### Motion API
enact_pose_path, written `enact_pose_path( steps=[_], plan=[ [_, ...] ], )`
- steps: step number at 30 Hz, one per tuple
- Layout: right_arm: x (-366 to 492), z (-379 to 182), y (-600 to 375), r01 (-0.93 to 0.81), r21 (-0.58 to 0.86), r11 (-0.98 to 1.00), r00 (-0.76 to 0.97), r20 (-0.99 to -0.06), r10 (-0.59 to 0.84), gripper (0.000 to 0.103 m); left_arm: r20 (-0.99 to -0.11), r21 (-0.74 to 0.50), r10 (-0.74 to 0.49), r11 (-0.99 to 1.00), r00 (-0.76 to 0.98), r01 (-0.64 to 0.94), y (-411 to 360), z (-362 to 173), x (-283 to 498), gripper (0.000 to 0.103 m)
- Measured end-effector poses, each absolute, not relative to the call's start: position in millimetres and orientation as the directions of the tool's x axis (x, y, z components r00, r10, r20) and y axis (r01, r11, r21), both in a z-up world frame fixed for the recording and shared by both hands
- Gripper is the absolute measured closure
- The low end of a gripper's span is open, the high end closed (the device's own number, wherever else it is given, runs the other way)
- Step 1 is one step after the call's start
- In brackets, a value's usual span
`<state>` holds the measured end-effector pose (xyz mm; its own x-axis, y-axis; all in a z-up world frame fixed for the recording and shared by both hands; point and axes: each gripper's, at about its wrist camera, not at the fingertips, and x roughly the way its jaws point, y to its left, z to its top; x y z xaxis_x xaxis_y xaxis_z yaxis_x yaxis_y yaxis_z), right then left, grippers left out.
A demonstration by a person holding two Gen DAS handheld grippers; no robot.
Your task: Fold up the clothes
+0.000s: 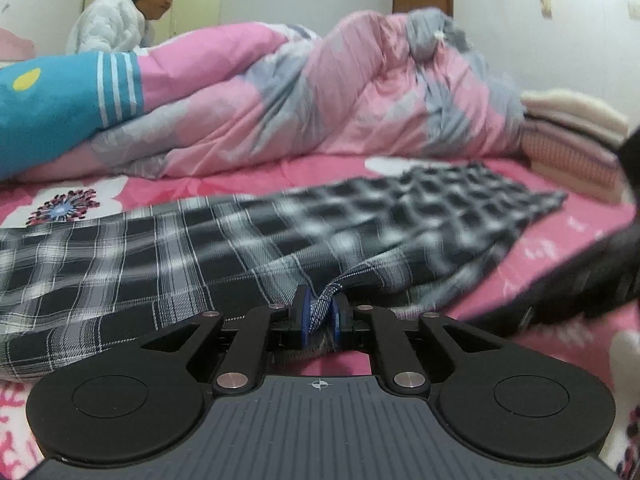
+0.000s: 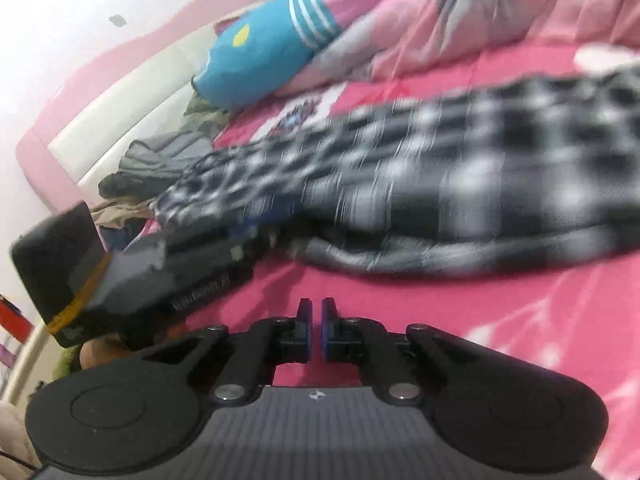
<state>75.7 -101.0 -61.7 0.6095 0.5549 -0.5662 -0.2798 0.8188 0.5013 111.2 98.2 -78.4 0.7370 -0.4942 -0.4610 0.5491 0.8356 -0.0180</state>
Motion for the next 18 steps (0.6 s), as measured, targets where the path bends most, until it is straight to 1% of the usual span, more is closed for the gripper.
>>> enact_pose_path(
  steps=[3, 5, 8, 10, 13, 16, 18],
  plan=[
    [65, -52, -120, -0.255, 0.501, 0.827, 0.652, -0.543, 0.529, 0.099, -0.452, 0.067, -0.454, 0.841, 0.767, 0.537, 88, -77, 105, 0.076],
    [57, -49, -132, -0.239, 0.484, 0.841, 0.676, -0.539, 0.503, 0.099, -0.443, 0.146, -0.438, 0.825, 0.782, 0.545, 75, -78, 101, 0.071],
    [47, -44, -144, -0.223, 0.460, 0.859, 0.706, -0.532, 0.468, 0.098, -0.452, 0.274, -0.401, 0.787, 0.796, 0.552, 49, -81, 98, 0.070],
    [41, -41, -153, -0.211, 0.447, 0.870, 0.726, -0.524, 0.445, 0.098, -0.462, 0.319, -0.387, 0.767, 0.798, 0.557, 36, -83, 100, 0.070],
    [39, -35, -165, -0.180, 0.392, 0.902, 0.765, -0.521, 0.379, 0.098, -0.475, 0.361, -0.388, 0.733, 0.790, 0.577, 19, -84, 104, 0.069],
    [50, -33, -172, -0.158, 0.299, 0.941, 0.777, -0.551, 0.305, 0.098, -0.502, 0.400, -0.393, 0.685, 0.771, 0.609, 3, -88, 112, 0.070],
    [64, -35, -172, -0.161, 0.245, 0.956, 0.772, -0.572, 0.277, 0.098, -0.521, 0.398, -0.397, 0.670, 0.755, 0.627, -5, -93, 118, 0.070]
  ],
)
